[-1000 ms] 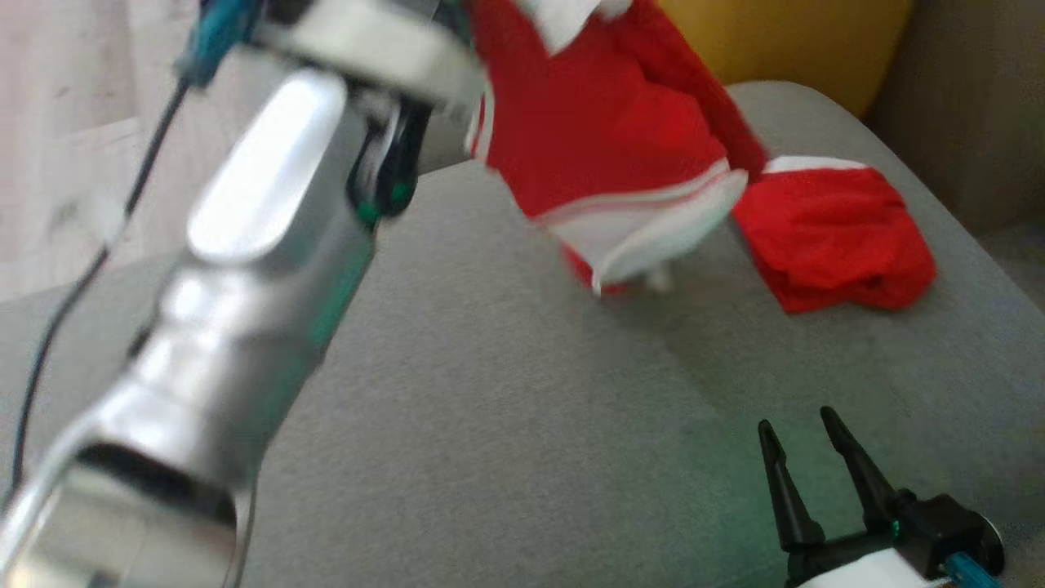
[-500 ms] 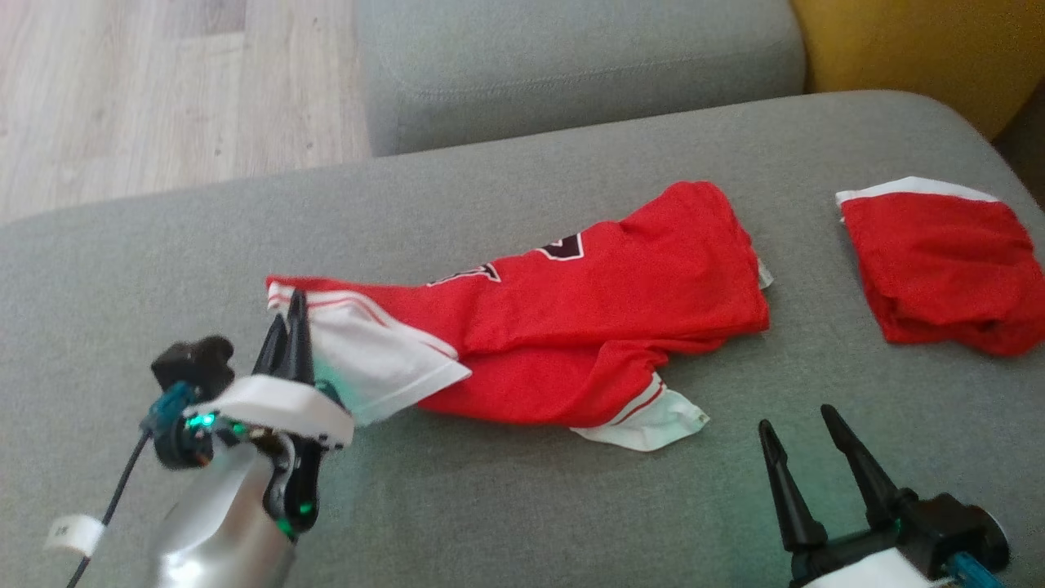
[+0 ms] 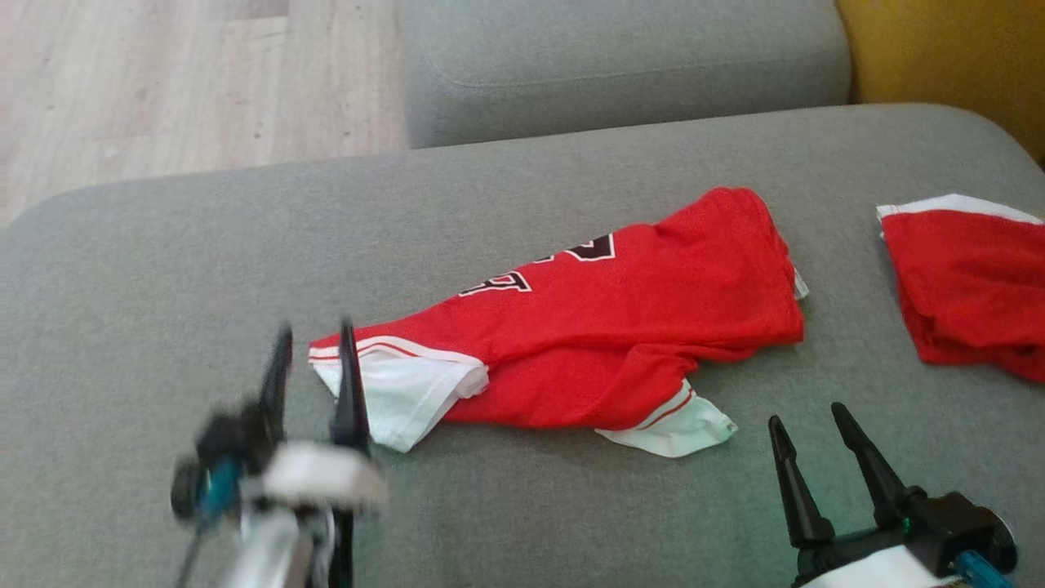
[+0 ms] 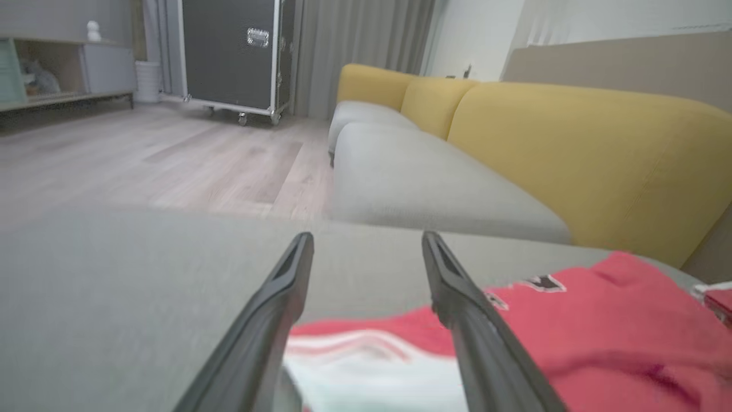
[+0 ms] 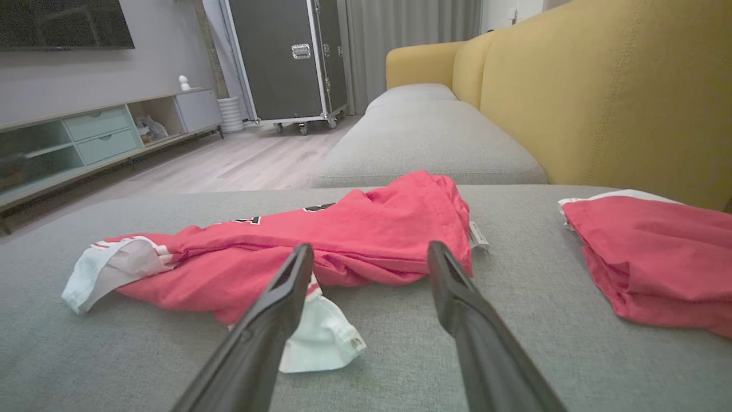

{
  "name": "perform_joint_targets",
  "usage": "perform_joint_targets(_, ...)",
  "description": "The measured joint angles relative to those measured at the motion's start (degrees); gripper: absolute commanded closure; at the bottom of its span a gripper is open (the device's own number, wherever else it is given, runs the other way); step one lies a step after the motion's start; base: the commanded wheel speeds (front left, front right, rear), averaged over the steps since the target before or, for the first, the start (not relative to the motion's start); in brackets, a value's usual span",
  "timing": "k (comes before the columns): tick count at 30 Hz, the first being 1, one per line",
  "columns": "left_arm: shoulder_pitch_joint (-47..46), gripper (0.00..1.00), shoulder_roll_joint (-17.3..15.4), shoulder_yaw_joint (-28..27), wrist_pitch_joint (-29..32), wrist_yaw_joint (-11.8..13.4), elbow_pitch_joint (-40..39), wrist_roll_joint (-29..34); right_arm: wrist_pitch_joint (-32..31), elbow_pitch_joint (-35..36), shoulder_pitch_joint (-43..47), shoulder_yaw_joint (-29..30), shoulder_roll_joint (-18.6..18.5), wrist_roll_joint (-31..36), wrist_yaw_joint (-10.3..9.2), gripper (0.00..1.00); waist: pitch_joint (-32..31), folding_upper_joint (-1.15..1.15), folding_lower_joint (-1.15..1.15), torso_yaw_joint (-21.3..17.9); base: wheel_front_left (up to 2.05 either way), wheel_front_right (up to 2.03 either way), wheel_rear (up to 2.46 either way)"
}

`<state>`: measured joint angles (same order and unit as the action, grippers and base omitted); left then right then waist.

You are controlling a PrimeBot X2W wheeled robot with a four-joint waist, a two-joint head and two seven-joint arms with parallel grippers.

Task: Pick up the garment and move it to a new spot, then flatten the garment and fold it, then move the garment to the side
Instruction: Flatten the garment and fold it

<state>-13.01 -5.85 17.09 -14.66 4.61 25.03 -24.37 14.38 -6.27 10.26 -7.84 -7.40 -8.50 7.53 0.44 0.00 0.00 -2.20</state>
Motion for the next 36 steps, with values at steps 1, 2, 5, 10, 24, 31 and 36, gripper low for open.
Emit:
perform_joint_targets(1, 3.15, 0.0, 0.59, -0.67, 0.0, 0.18, -1.57, 1.16, 0.0, 0.01, 0.05, 0.16, 0.15, 0.0, 0.0, 0.0, -0.17, 0.0, 0.0, 0.32, 0.0, 0.0, 0.0)
perform_joint_targets(2, 6.1, 0.0, 1.03, -1.1, -0.02, 0.15, -2.63, 1.85, 0.0, 0.01, 0.05, 0.25, 0.27, 0.0, 0.0, 0.0, -0.33, 0.0, 0.0, 0.59, 0.0, 0.0, 0.0)
perform_joint_targets(5, 12.9, 0.0, 1.93, -1.7, -0.02, -0.68, -3.3, 2.34, 0.0, 0.03, 0.05, 0.32, 0.54, 0.0, 0.0, 0.0, -0.65, 0.0, 0.0, 1.19, 0.0, 0.0, 0.0)
perform_joint_targets(10, 14.73, 0.0, 2.42, 0.19, -0.02, -4.23, -1.07, 2.88, 0.0, 0.16, 0.04, 0.31, 0.66, 0.0, 0.0, 0.0, -0.48, 0.0, 0.0, 1.35, 0.0, 0.0, 0.0)
perform_joint_targets(24, 2.37, 0.0, 2.97, 7.95, -0.02, -2.01, 19.87, 5.09, 0.0, 0.16, -0.28, -0.85, -0.78, -0.01, 0.0, 0.0, 2.14, 0.0, 0.0, -1.3, 0.0, 0.0, 0.0)
perform_joint_targets(31, -1.62, 0.0, 3.19, 9.29, -0.02, -0.33, 21.9, 3.68, 0.0, 0.16, -0.7, -0.85, -1.35, -0.1, 0.0, 0.0, 3.26, 0.0, 0.01, -2.09, 0.0, 0.0, 0.0)
perform_joint_targets(36, -1.57, 1.0, 3.2, 9.21, -0.02, 0.44, 22.05, 3.68, 0.0, 0.05, -0.9, -0.86, -1.74, -0.1, 0.0, 0.0, 2.5, 0.0, 0.0, -2.32, 0.0, 0.0, 0.0)
